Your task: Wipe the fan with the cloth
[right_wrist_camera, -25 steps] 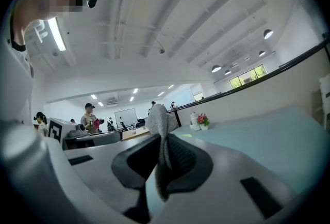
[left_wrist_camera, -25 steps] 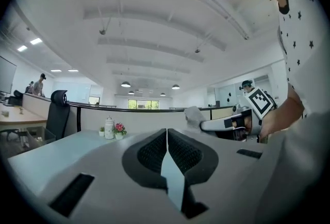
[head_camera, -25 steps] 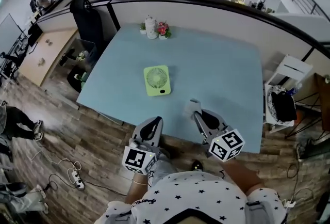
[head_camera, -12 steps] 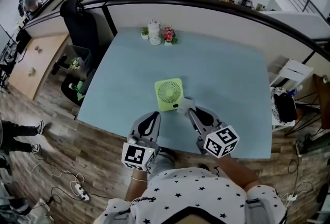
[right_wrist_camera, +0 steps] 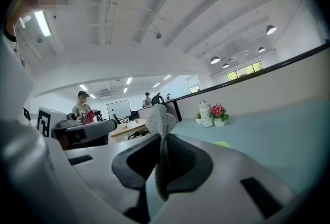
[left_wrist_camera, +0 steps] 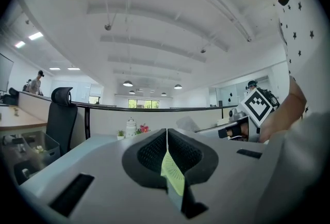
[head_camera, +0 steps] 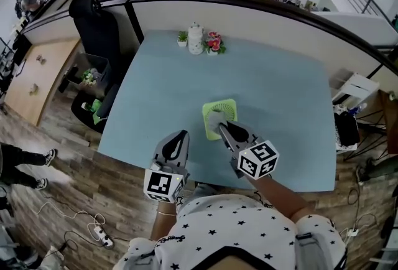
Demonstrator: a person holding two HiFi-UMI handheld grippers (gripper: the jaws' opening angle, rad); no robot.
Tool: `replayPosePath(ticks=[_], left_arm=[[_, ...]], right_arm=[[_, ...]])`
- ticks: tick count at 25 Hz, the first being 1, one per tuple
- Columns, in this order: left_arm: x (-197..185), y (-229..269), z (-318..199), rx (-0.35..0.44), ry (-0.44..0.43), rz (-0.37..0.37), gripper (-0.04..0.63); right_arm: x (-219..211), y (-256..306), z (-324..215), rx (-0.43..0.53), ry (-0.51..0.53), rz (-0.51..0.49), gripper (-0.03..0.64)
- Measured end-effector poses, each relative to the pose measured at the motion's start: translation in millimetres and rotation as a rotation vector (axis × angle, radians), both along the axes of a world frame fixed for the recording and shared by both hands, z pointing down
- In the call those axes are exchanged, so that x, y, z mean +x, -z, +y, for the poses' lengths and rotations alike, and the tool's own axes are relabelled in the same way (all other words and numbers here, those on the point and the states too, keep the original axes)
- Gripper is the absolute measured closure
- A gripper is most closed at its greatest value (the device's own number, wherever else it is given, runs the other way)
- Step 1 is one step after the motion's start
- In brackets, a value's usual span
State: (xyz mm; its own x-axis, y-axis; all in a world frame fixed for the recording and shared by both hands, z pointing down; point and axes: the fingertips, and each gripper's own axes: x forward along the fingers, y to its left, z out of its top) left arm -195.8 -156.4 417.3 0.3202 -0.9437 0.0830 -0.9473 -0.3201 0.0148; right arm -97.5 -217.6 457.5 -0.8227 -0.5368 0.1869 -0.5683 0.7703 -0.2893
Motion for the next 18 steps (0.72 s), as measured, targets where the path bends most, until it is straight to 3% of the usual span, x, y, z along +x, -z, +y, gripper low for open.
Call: replayPosePath(ticks=[10,18], left_arm=[[-51,-12,-29,-0.016,-0.013,0.008,0.563],[-58,-20,-39,-0.036,-0.053,0.027,0.563]], right_arm=[[-53,-47,-35,-0.040,-0.025,0.134,0.586],[-51,-84,-53,-0.087,-0.075,0.240,0.584]])
